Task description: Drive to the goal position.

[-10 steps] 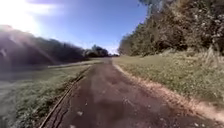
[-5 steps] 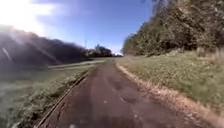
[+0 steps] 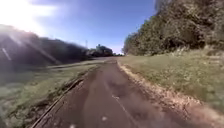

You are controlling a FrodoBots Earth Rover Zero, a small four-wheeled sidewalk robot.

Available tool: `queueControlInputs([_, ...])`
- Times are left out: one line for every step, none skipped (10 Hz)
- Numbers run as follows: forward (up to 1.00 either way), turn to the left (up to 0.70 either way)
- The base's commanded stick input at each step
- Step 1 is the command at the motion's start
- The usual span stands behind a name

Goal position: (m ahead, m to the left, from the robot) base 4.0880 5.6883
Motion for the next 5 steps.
queueControlInputs([0.85,0.00])
queueControlInputs([0.85,0.00])
queueControlInputs([0.85,0.00])
queueControlInputs([0.85,0.00])
queueControlInputs([0.85,0.00])
